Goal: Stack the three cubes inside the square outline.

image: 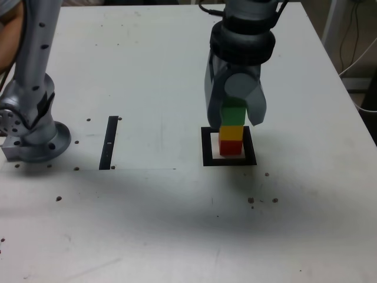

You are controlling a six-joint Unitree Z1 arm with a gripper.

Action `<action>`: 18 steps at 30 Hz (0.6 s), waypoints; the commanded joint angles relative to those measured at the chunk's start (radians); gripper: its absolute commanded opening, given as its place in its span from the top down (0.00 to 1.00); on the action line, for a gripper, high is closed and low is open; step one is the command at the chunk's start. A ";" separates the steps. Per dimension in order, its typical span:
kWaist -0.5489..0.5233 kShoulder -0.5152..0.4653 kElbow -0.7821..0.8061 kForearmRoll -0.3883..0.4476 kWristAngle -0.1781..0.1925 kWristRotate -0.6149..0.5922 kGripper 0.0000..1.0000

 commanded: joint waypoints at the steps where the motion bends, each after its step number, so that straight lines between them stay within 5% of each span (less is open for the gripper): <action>1: -0.002 -0.007 0.006 -0.002 0.003 -0.004 0.13; 5: -0.002 -0.009 0.015 -0.002 0.005 -0.007 0.01; 18: -0.002 -0.023 0.010 -0.001 0.015 -0.008 0.01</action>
